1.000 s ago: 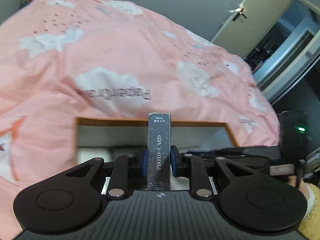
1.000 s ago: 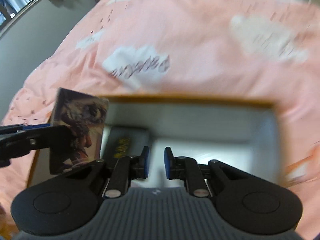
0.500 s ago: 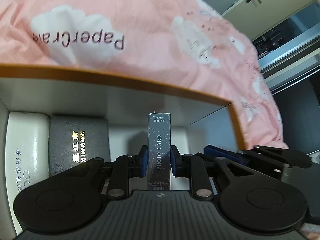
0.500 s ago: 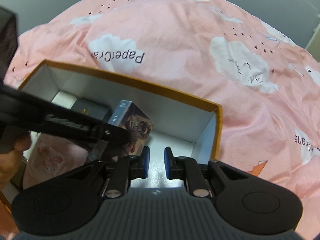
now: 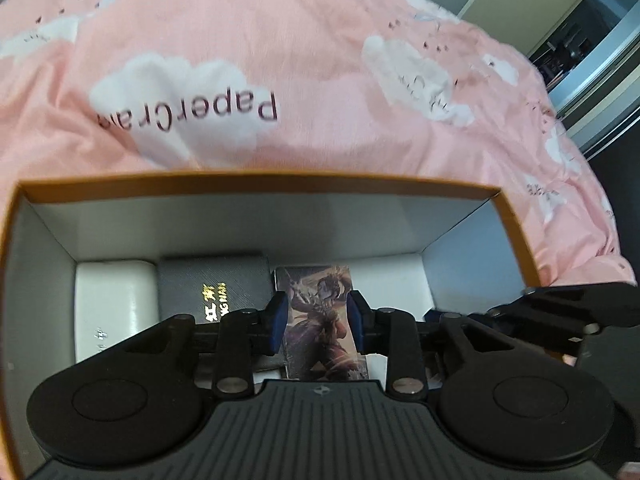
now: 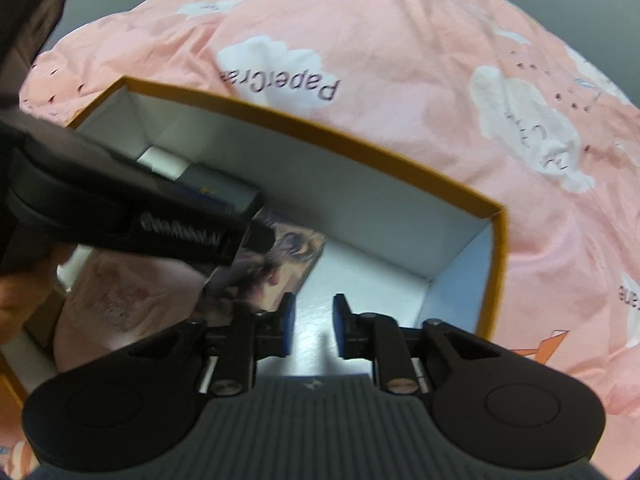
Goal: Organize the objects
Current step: 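Lower the photo card pack into the orange box and open the left gripper, then move both grippers back down to the plush toys beside the box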
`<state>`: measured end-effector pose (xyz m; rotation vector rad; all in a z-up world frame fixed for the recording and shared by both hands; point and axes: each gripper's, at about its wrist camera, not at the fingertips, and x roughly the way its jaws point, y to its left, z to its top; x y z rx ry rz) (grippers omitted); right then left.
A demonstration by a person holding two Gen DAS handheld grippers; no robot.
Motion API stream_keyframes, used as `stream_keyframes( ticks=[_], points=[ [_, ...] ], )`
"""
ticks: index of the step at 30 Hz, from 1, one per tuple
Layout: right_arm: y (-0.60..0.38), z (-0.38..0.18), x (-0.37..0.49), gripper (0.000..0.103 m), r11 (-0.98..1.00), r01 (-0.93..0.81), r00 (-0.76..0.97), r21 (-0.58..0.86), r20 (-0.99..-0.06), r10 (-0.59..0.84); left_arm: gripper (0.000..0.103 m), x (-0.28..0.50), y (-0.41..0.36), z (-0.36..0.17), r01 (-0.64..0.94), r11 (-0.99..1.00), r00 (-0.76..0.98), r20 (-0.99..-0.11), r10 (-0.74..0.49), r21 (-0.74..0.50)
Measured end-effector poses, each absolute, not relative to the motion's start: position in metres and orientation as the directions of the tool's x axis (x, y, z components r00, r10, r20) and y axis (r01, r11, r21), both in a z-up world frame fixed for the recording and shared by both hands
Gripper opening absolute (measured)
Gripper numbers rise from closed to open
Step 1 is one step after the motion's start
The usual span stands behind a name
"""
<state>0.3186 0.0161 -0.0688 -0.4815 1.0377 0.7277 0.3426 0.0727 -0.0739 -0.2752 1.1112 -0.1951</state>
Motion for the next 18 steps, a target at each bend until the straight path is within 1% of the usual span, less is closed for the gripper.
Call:
stream_keyframes(
  ticks=[1,3,5,11,14,15,16,18],
  points=[
    [0.017,-0.070,0.318,0.032,0.667,-0.744,0.298,-0.015,-0.902,0.312,0.035,0.340,0.076,-0.070,0.016,0.948,0.445,-0.847,-0.290,-0.317],
    [0.021,-0.073,0.317,0.034,0.646,-0.763,0.260,0.000,-0.915,0.307,0.035,0.333,0.081,-0.061,0.023,0.950,0.474,-0.834,-0.283,-0.310],
    [0.028,-0.079,0.317,0.038,0.618,-0.786,0.232,-0.006,-0.930,0.285,0.035,0.327,0.086,-0.053,0.034,0.953,0.495,-0.824,-0.277,-0.300],
    [0.054,-0.102,0.314,0.039,0.493,-0.868,0.168,-0.056,-0.968,0.185,0.036,0.314,0.097,-0.043,0.060,0.959,0.519,-0.813,-0.266,-0.275],
    [0.063,-0.110,0.314,0.037,0.439,-0.895,0.164,-0.080,-0.974,0.158,0.036,0.310,0.101,-0.044,0.077,0.963,0.513,-0.818,-0.259,-0.257],
    [0.065,-0.112,0.314,0.033,0.426,-0.901,0.161,-0.080,-0.975,0.156,0.036,0.308,0.102,-0.045,0.084,0.962,0.506,-0.821,-0.264,-0.258],
    [0.066,-0.114,0.315,0.026,0.414,-0.907,0.157,-0.082,-0.976,0.152,0.036,0.307,0.103,-0.045,0.088,0.961,0.502,-0.822,-0.269,-0.261],
    [0.068,-0.116,0.314,0.022,0.391,-0.915,0.173,-0.103,-0.974,0.149,0.036,0.304,0.105,-0.045,0.102,0.960,0.499,-0.821,-0.276,-0.261]
  ],
)
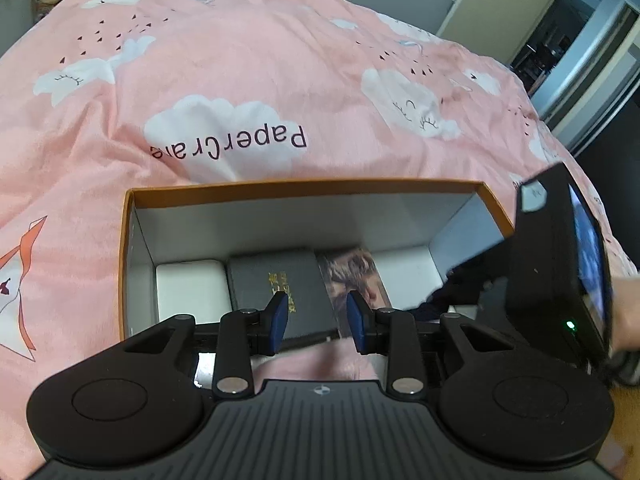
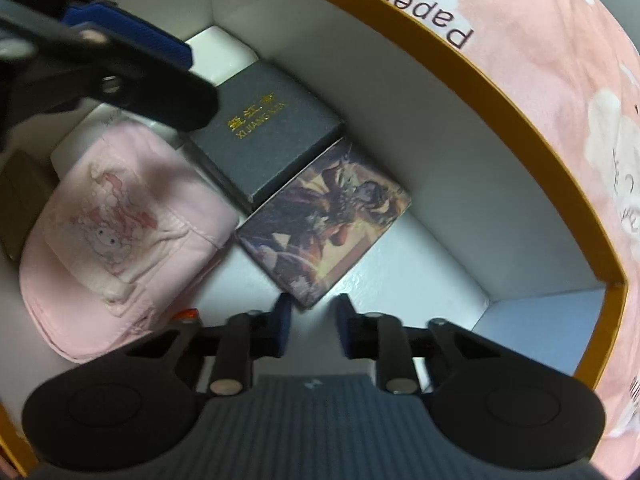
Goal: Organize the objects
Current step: 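Move both grippers back down to the plush toys beside the box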
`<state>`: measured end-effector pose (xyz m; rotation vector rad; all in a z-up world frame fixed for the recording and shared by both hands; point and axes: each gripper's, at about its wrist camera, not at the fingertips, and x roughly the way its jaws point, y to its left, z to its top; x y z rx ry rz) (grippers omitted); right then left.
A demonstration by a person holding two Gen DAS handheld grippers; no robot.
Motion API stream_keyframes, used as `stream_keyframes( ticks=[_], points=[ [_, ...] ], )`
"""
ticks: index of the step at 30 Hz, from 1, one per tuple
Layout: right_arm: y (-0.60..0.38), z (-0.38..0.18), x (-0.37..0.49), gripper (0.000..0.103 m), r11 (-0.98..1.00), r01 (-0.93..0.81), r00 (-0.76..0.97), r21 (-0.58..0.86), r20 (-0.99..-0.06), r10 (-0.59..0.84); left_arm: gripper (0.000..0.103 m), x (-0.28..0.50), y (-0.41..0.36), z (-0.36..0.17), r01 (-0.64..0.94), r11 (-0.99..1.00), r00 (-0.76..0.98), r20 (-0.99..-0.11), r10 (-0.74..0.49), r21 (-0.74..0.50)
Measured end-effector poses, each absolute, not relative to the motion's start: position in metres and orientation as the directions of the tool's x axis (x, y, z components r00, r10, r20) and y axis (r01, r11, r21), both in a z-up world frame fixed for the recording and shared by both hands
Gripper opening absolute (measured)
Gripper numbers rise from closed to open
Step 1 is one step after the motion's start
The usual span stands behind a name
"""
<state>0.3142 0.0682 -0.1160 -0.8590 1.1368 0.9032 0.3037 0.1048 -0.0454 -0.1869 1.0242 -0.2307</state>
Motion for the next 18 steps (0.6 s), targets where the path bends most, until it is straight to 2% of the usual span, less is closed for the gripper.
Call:
stream_keyframes(
  ticks=[3,10,15,18],
  points=[
    [0.071,-0.115,0.312,0.018,0.353,-0.930,0.172,-0.104,-0.971,0.166,0.036,0.300,0.106,-0.045,0.120,0.959,0.503,-0.818,-0.280,-0.255],
    [0.074,-0.112,0.309,0.019,0.356,-0.928,0.182,-0.110,-0.968,0.174,0.036,0.287,0.097,-0.036,0.172,0.966,0.537,-0.804,-0.256,-0.192],
    [0.062,-0.076,0.297,0.020,0.422,-0.901,0.221,-0.098,-0.942,0.253,0.036,0.262,0.085,-0.009,0.234,0.960,0.578,-0.772,-0.265,-0.154],
    [0.048,-0.044,0.280,0.030,0.483,-0.873,0.253,-0.067,-0.909,0.331,0.036,0.241,0.079,0.010,0.249,0.958,0.599,-0.754,-0.269,-0.143]
  ],
)
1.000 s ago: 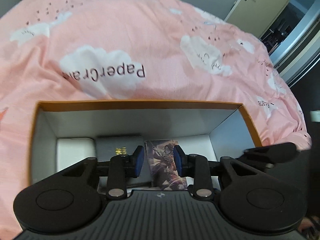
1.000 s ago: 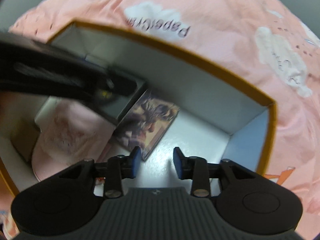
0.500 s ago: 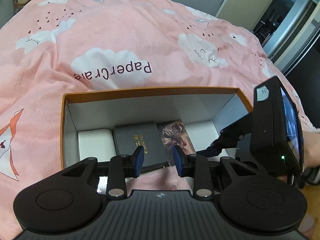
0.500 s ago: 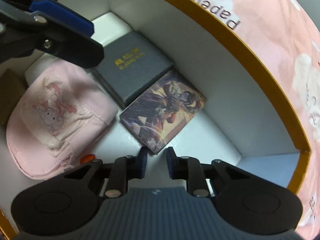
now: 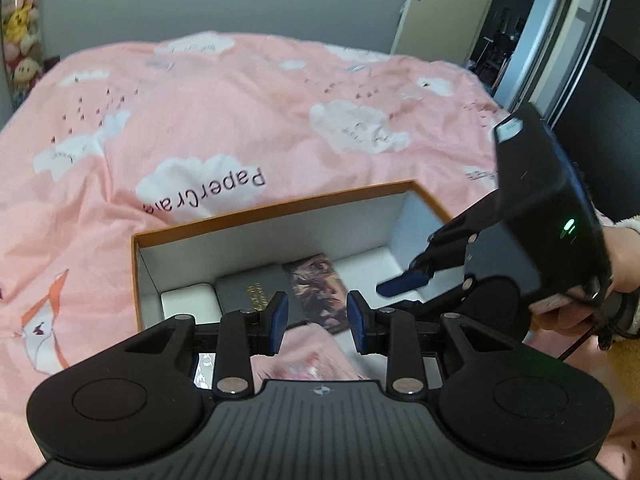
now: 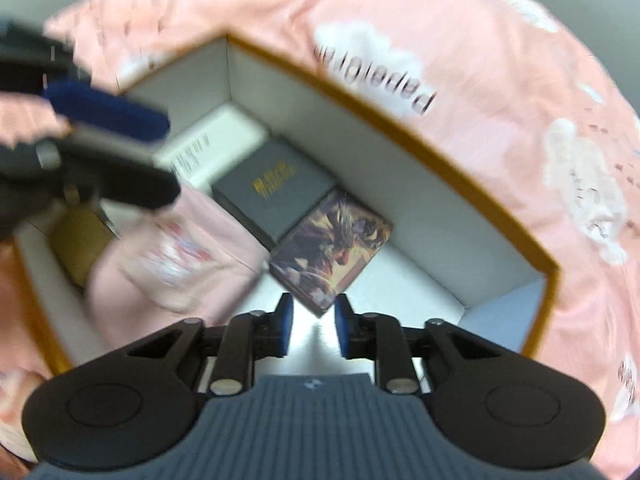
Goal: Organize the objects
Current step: 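Move both grippers back down to the plush toys beside the box, then grasp the brown bear plush with the right gripper while the left grasps the striped plush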
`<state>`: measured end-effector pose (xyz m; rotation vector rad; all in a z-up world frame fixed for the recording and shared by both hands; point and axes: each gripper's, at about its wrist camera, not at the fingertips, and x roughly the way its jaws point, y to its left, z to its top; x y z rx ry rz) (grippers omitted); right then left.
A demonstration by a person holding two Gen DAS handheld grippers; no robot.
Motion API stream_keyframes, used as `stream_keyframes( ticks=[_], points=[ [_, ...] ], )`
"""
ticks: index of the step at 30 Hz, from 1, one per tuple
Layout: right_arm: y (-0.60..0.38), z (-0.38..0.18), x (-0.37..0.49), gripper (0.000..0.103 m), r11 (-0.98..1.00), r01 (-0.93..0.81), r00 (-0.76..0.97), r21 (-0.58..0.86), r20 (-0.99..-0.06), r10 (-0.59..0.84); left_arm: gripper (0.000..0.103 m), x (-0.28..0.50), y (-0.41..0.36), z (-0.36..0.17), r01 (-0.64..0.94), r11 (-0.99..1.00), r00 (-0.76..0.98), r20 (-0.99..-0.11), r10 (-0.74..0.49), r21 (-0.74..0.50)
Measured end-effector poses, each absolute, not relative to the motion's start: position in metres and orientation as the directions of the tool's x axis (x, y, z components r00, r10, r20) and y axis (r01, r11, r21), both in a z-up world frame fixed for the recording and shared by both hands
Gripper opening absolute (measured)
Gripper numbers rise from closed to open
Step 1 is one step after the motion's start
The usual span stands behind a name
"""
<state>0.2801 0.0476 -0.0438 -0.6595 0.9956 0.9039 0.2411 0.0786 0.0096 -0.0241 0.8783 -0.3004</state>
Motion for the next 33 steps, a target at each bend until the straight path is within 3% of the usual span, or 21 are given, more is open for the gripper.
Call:
stream_keyframes(
  ticks=[8,13,17,24,33],
  points=[
    [-0.014,0.031,0.207,0.042,0.590,-0.807,0.380,0.024,-0.745,0.549,0.036,0.166,0.073,0.042,0.240,0.959,0.634,-0.724,-0.272,-0.151],
    [-0.049,0.025,0.167,0.042,0.662,-0.740,0.408,0.123,-0.700,0.586,0.038,0.123,0.082,0.027,0.174,0.957,0.607,-0.740,-0.291,-0.233],
    [-0.070,0.000,0.147,0.042,0.702,-0.655,0.350,0.279,-0.712,0.609,0.042,0.096,0.089,0.002,0.103,0.955,0.544,-0.788,-0.289,-0.278],
    [-0.086,-0.055,0.099,0.041,0.713,-0.556,0.188,0.427,-0.771,0.608,0.052,0.059,0.080,-0.036,0.069,0.958,0.419,-0.863,-0.281,-0.279],
    [-0.075,-0.085,0.072,0.044,0.694,-0.571,0.082,0.439,-0.810,0.581,0.061,0.046,0.090,-0.067,-0.017,0.936,0.351,-0.879,-0.323,-0.351]
  ],
)
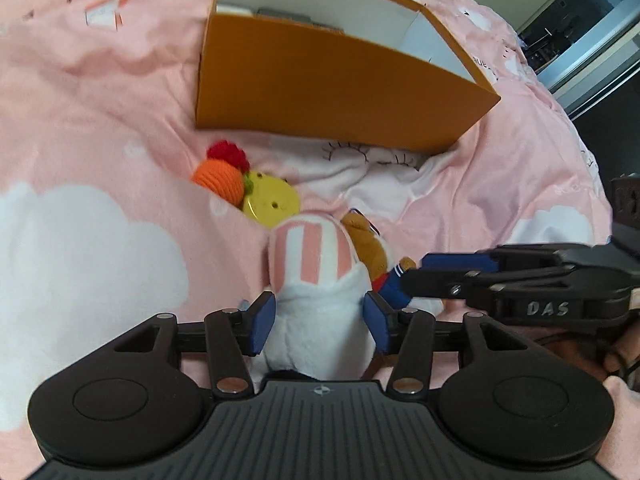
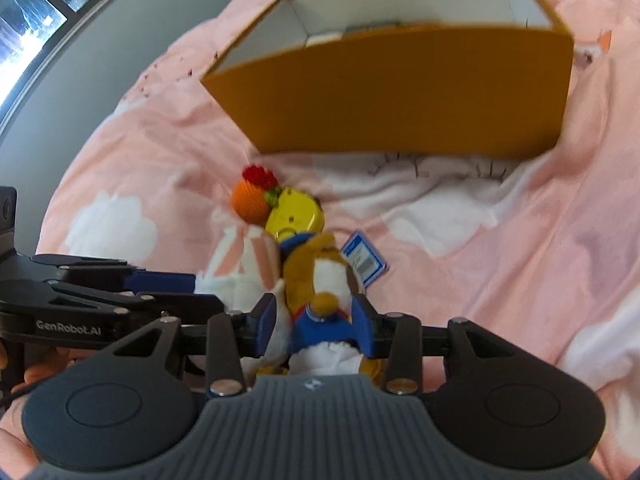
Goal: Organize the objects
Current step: 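Grasp the brown bear plush with the right gripper while the left grasps the striped plush, then carry the bear plush and striped plush up over the orange box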
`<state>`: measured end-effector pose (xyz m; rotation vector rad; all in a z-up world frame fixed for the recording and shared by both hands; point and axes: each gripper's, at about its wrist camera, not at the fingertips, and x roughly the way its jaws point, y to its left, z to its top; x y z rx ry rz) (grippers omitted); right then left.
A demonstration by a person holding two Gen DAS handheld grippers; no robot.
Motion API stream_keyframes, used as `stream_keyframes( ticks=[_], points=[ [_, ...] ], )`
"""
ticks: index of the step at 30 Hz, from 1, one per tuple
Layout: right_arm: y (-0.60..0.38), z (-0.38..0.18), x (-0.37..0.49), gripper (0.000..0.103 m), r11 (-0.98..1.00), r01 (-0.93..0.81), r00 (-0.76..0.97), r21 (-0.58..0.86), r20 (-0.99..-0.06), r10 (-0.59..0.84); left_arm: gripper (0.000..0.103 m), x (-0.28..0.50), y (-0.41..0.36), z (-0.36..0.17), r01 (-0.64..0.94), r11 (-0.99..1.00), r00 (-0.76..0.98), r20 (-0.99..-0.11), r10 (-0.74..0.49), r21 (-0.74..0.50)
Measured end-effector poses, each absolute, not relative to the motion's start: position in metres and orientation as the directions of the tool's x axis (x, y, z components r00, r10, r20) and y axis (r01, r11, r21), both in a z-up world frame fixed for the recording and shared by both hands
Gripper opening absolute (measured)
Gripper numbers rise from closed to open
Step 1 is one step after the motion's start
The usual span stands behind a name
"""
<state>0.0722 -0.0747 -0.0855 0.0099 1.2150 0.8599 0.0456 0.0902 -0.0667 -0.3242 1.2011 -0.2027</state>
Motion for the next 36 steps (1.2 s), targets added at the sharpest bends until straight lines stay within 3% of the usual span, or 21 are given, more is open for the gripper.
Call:
stream_keyframes(
  ticks=[15,25,36],
  points=[
    [-0.071,-0.133,0.085,0.040,0.705,-0.528,-0.053,0.473,-0.847,0.529,0.078,0.056,0.095,-0.107,-0.049,0.910,0.277,-0.881,-0.383,-0.411],
    [-0.082,-0.125,0.088,0.035,0.703,-0.510,-0.047,0.496,-0.832,0.553,0.066,0.048,0.089,-0.096,-0.020,0.917,0.320,-0.871,-0.372,-0.399],
    [-0.109,-0.059,0.096,0.034,0.709,-0.523,0.137,0.472,-0.775,0.617,0.064,0.056,0.094,-0.033,0.050,0.922,0.489,-0.795,-0.358,-0.384]
  ],
)
